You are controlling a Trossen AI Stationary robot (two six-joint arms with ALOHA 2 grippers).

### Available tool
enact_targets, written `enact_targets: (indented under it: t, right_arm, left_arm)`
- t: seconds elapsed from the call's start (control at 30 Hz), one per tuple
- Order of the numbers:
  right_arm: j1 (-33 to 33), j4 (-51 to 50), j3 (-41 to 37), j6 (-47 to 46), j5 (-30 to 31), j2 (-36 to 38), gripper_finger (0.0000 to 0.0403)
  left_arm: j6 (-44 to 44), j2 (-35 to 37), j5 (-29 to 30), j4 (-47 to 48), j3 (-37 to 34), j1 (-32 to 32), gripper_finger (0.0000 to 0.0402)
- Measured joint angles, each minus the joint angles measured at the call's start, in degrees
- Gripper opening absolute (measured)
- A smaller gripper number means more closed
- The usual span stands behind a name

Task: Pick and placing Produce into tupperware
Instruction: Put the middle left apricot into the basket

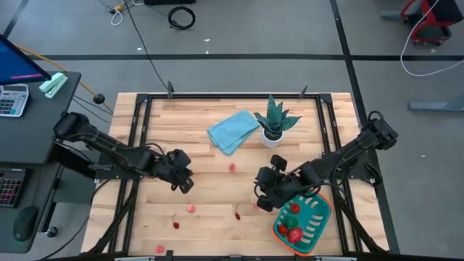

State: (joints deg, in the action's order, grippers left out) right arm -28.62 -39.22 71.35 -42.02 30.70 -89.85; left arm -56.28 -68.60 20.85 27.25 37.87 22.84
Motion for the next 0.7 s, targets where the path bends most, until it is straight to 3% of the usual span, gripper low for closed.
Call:
enact_targets:
  t: [0.13,0.4,0.7]
  right_arm:
    - [-0.64,-0.55,0.0,2.49,-1.11,0.35,0.0071]
    - [-4.93,-5.17,0.0,4.65,-4.37,1.48,0.0071]
    - [-8.83,-5.57,0.0,6.05,-4.27,1.78,0.0071]
  left_arm:
    - [-5.79,-1.0,-4.7,-5.35,-0.01,1.7,0.008]
    - [-11.15,-5.32,-5.42,-27.23,0.0,6.41,0.012]
    - [-17.74,-11.65,-5.84,-28.71,1.71,9.37,0.0108]
